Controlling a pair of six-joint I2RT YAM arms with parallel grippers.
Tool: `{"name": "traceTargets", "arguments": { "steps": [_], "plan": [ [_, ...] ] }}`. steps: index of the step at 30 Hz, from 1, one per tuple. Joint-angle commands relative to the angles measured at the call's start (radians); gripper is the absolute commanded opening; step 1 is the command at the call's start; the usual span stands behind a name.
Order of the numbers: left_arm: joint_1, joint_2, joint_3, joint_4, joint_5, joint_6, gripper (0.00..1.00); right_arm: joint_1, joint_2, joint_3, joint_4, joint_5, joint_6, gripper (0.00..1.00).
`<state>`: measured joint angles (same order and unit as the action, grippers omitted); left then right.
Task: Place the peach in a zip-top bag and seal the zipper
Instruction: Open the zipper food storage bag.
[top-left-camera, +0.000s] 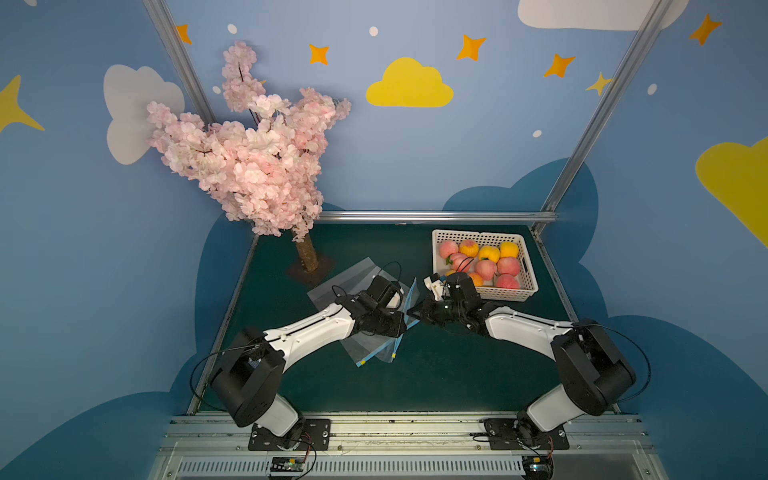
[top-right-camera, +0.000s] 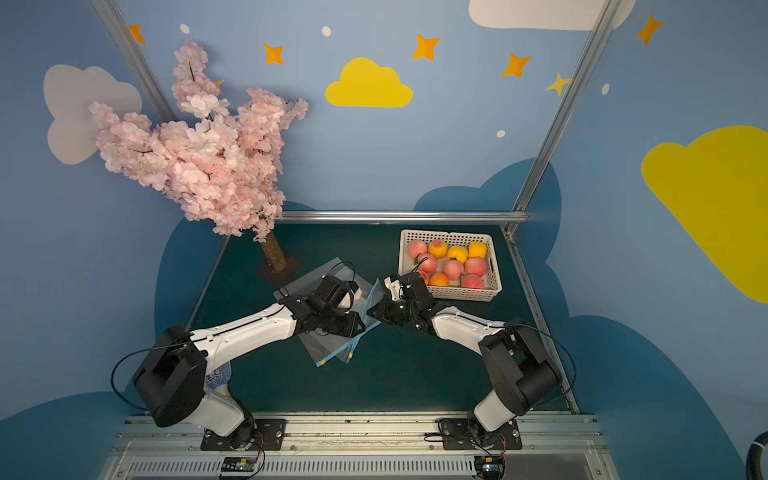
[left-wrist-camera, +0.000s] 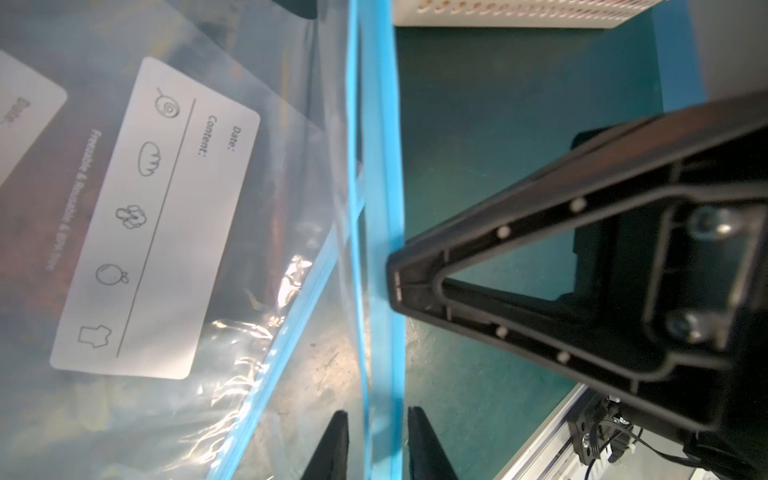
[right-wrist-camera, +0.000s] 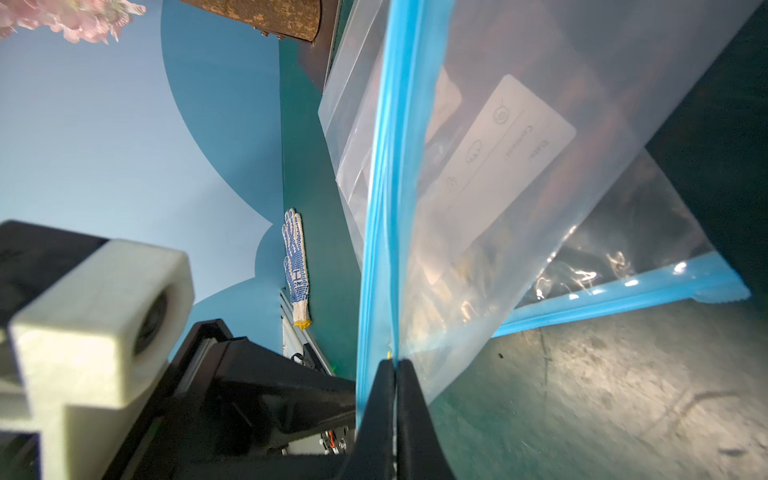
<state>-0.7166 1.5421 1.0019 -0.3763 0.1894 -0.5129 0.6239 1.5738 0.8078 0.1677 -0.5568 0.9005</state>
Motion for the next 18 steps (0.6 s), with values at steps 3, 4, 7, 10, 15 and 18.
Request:
{"name": "traceTargets", "arguments": {
  "steps": [3, 4, 7, 10, 15, 18],
  "plan": [
    [0.015, -0.026, -0.024, 0.001, -0.042, -0.035, 0.27, 0.01, 0.0, 0.003, -0.04, 0.021, -0.014, 0.0],
    [0.019, -0.024, -0.029, 0.008, -0.042, -0.039, 0.26, 0.011, 0.004, 0.006, -0.045, 0.02, -0.015, 0.0],
    [0.026, -0.019, -0.041, 0.024, -0.042, -0.048, 0.26, 0.013, 0.018, 0.014, -0.055, 0.021, -0.016, 0.0],
    [0.028, -0.011, -0.043, 0.032, -0.035, -0.05, 0.25, 0.014, 0.032, 0.023, -0.064, 0.019, -0.018, 0.0],
    [0.028, -0.008, -0.046, 0.057, -0.019, -0.046, 0.25, 0.016, 0.059, 0.031, -0.065, 0.014, -0.014, 0.0],
    [0.029, -0.002, -0.046, 0.062, -0.016, -0.039, 0.2, 0.016, 0.073, 0.028, -0.046, 0.009, -0.006, 0.0]
  ]
}}
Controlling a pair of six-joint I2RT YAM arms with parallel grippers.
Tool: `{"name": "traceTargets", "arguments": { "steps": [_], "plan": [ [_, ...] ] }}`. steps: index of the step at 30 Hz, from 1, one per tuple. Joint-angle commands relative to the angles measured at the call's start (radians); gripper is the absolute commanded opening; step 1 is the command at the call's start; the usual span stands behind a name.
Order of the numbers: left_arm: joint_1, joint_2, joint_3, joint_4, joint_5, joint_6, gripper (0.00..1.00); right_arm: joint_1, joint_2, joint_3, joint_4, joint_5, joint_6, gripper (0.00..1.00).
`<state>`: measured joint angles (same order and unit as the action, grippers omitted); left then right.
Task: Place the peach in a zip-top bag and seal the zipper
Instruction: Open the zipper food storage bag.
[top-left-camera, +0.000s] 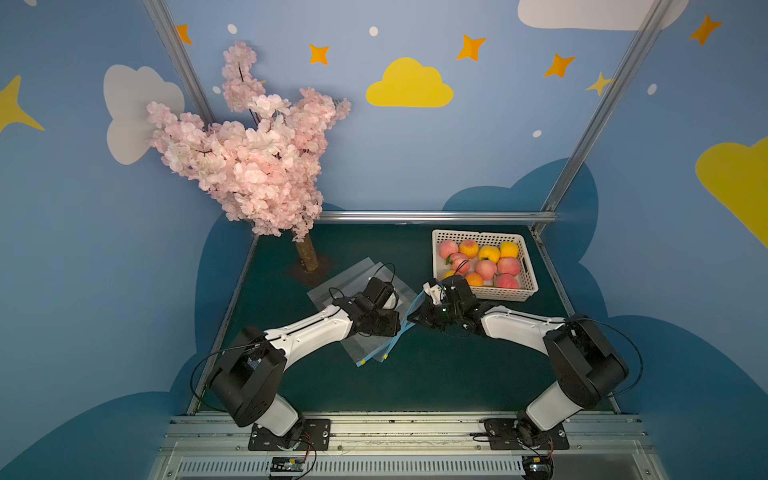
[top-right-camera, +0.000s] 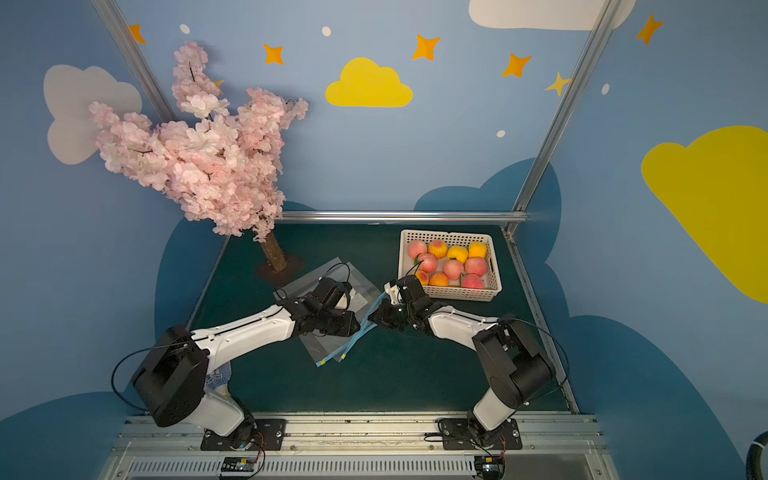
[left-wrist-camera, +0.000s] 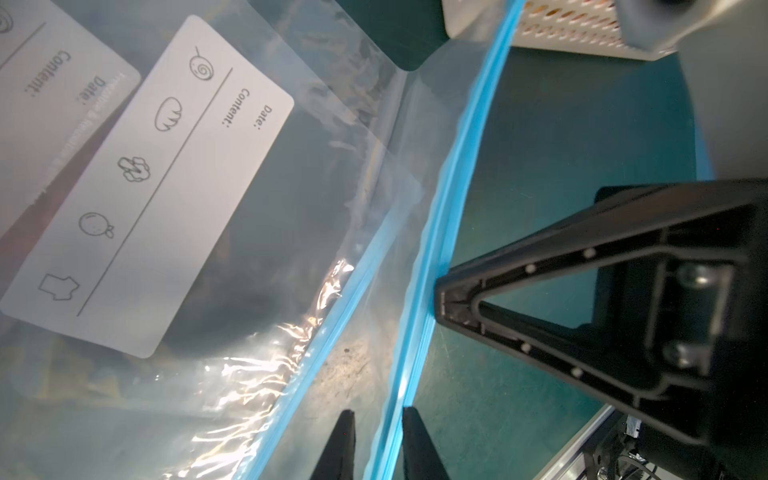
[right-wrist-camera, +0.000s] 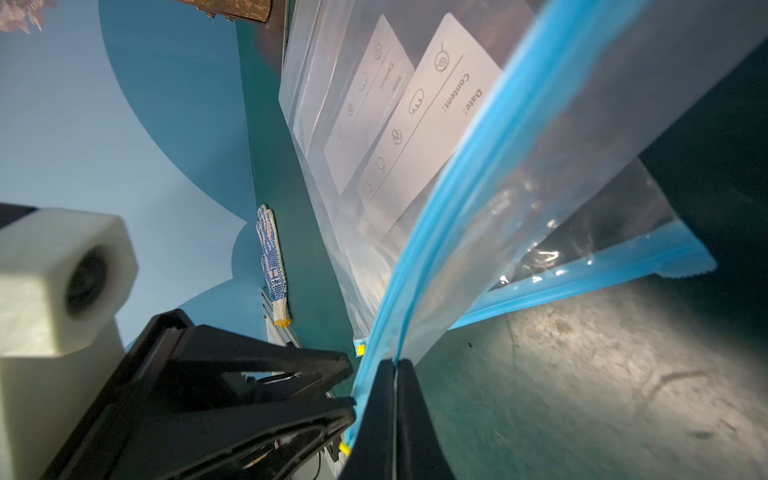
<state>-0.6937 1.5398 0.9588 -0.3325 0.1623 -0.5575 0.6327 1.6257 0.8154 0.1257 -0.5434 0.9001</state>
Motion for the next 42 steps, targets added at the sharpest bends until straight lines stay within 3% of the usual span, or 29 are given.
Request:
{"name": "traceTargets", "arguments": {
  "steps": [1, 4, 9, 12, 20, 27, 33, 36, 39, 42],
  "plan": [
    [0.006, 0.003, -0.003, 0.019, 0.011, 0.007, 0.19, 0.007, 0.027, 0.019, 0.001, -0.008, -0.003, 0.0],
    [0.006, 0.021, -0.002, 0.011, -0.001, 0.011, 0.17, 0.007, 0.042, 0.018, 0.02, -0.01, 0.003, 0.0],
    [0.006, 0.058, 0.005, 0.006, 0.016, 0.018, 0.3, 0.007, 0.062, 0.014, 0.041, -0.018, 0.012, 0.0],
    [0.006, 0.072, 0.001, 0.021, 0.025, 0.017, 0.32, 0.007, 0.067, 0.014, 0.045, -0.018, 0.011, 0.0],
    [0.006, 0.089, 0.008, 0.03, 0.011, 0.02, 0.18, 0.006, 0.072, 0.012, 0.042, -0.023, 0.011, 0.0],
    [0.005, 0.122, 0.015, 0.027, 0.027, 0.026, 0.19, 0.007, 0.074, 0.014, 0.044, -0.026, 0.014, 0.0],
    [0.005, 0.124, 0.017, 0.027, 0.02, 0.03, 0.04, 0.008, 0.076, 0.015, 0.021, -0.02, 0.012, 0.0],
    [0.004, 0.125, 0.022, 0.027, 0.022, 0.031, 0.03, 0.008, 0.068, 0.027, -0.053, 0.009, -0.003, 0.0],
    [0.0, 0.116, 0.026, 0.028, 0.027, 0.034, 0.03, 0.01, 0.052, 0.03, -0.096, 0.04, -0.007, 0.18],
    [-0.003, 0.108, 0.031, 0.028, 0.03, 0.037, 0.03, 0.013, 0.05, 0.05, -0.125, 0.048, -0.013, 0.3]
  ]
}}
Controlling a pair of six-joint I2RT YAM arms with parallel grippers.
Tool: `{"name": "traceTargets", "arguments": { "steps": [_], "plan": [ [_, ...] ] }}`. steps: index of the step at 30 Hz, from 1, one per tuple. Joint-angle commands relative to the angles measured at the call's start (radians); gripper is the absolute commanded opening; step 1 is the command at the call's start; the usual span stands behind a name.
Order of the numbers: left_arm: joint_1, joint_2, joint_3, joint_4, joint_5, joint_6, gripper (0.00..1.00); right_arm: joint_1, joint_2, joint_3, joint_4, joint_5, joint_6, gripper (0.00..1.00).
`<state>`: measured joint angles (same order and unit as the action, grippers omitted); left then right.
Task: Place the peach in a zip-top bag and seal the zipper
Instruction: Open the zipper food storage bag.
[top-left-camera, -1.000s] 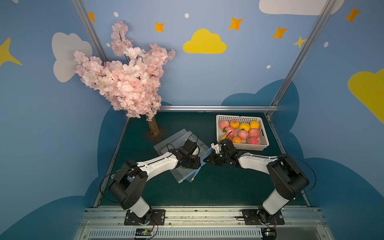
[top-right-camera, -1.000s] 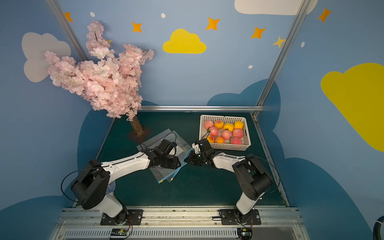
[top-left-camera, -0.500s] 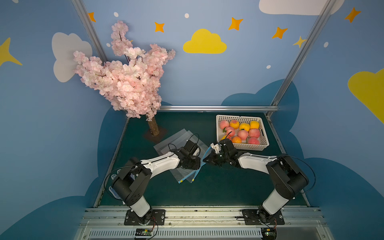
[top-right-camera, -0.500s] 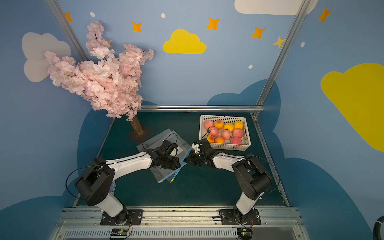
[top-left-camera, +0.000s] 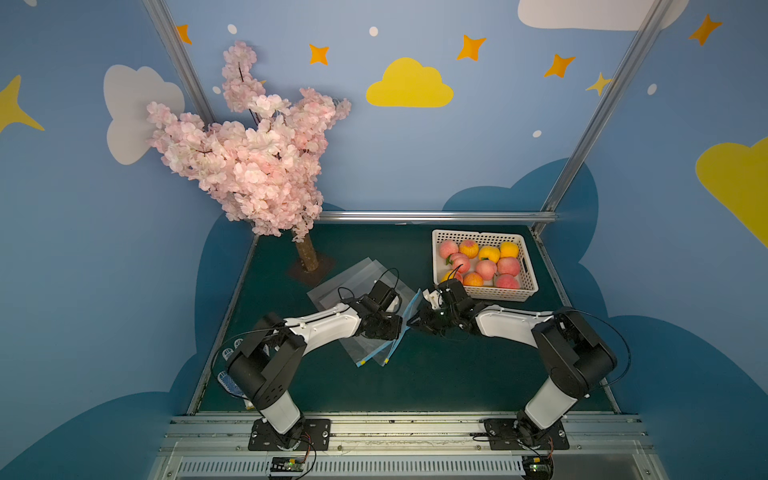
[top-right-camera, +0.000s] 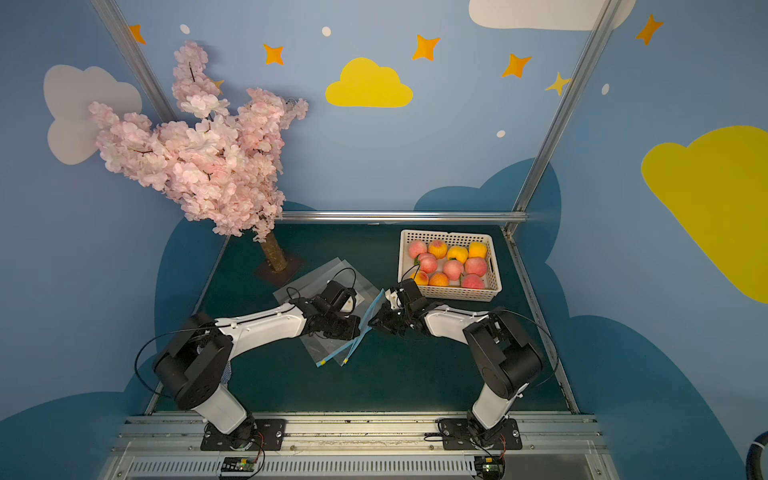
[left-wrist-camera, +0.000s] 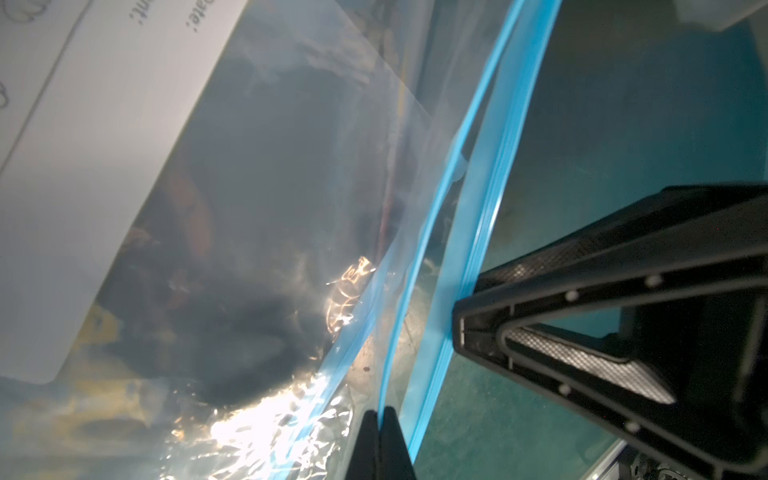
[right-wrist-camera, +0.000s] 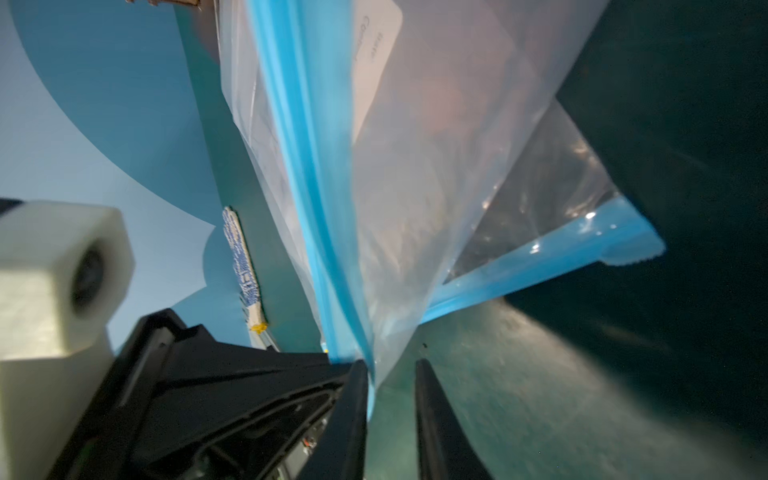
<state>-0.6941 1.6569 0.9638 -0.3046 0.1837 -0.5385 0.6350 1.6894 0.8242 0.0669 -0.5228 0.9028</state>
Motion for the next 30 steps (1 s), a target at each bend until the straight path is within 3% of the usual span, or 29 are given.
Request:
{"name": "traceTargets", "arguments": {
  "steps": [1, 7, 15, 30],
  "plan": [
    [-0.004, -0.01, 0.027, -0.001, 0.01, 0.019, 0.03, 0.012, -0.011, 0.05, -0.073, 0.025, -0.017, 0.32],
    [-0.008, -0.015, 0.029, -0.003, 0.013, 0.02, 0.03, 0.024, 0.005, 0.091, -0.108, 0.034, -0.023, 0.33],
    [-0.01, -0.056, 0.024, -0.005, -0.022, 0.009, 0.03, 0.031, 0.021, 0.122, -0.217, 0.115, -0.036, 0.19],
    [-0.012, -0.101, 0.026, 0.004, -0.044, 0.013, 0.03, 0.051, 0.072, 0.242, -0.296, 0.169, -0.062, 0.25]
  ]
}}
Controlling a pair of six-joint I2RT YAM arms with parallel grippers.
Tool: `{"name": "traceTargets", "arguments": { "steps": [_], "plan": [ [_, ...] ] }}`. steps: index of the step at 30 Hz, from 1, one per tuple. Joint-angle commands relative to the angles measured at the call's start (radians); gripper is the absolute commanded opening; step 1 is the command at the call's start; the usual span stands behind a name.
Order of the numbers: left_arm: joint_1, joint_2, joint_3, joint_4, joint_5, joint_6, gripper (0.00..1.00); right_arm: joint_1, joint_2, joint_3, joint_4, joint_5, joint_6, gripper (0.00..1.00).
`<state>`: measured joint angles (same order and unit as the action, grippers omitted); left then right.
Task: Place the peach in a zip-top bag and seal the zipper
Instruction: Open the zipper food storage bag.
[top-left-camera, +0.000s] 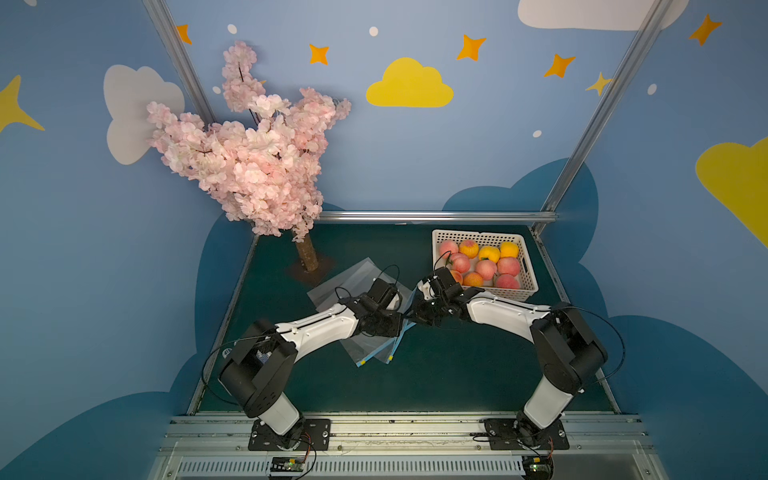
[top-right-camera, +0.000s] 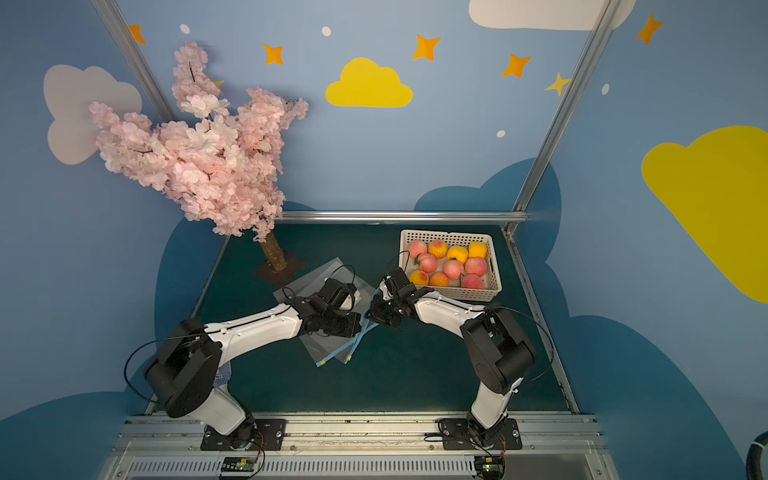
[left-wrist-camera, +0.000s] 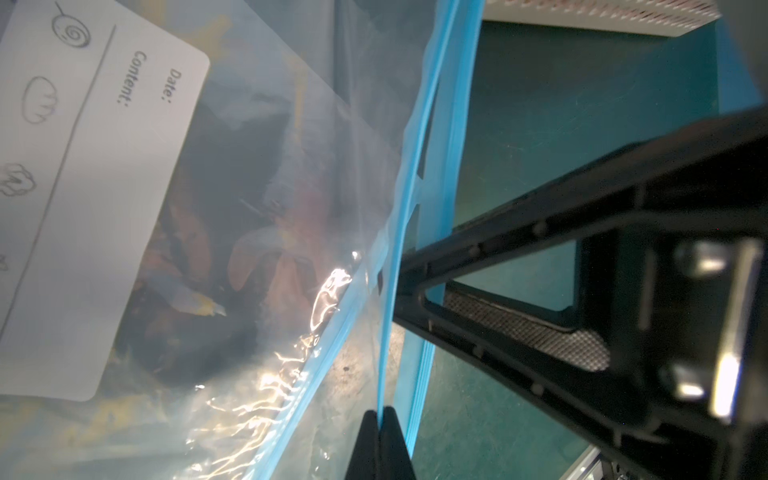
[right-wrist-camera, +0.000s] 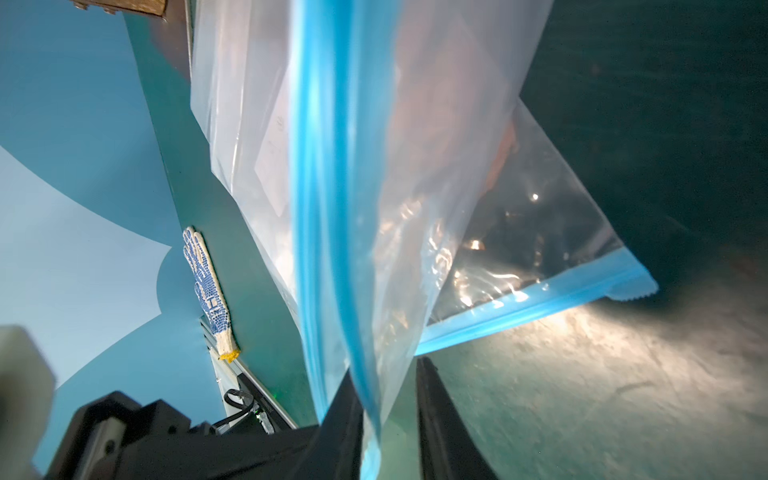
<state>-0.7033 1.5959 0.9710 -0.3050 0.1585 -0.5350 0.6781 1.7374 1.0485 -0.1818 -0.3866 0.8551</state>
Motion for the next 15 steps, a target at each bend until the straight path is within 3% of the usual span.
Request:
{"name": "traceTargets", "arguments": {
  "steps": [1, 11, 15],
  "plan": [
    [-0.002, -0.044, 0.02, 0.003, -0.027, 0.009, 0.03, 0.008, 0.027, 0.02, -0.058, 0.044, -0.015, 0.25],
    [-0.002, -0.133, 0.034, -0.094, -0.281, -0.042, 0.03, 0.014, -0.021, 0.042, -0.263, 0.233, -0.058, 0.02],
    [-0.003, -0.173, 0.009, -0.064, -0.296, -0.034, 0.03, 0.025, -0.04, 0.065, -0.269, 0.222, -0.083, 0.0]
  ]
}}
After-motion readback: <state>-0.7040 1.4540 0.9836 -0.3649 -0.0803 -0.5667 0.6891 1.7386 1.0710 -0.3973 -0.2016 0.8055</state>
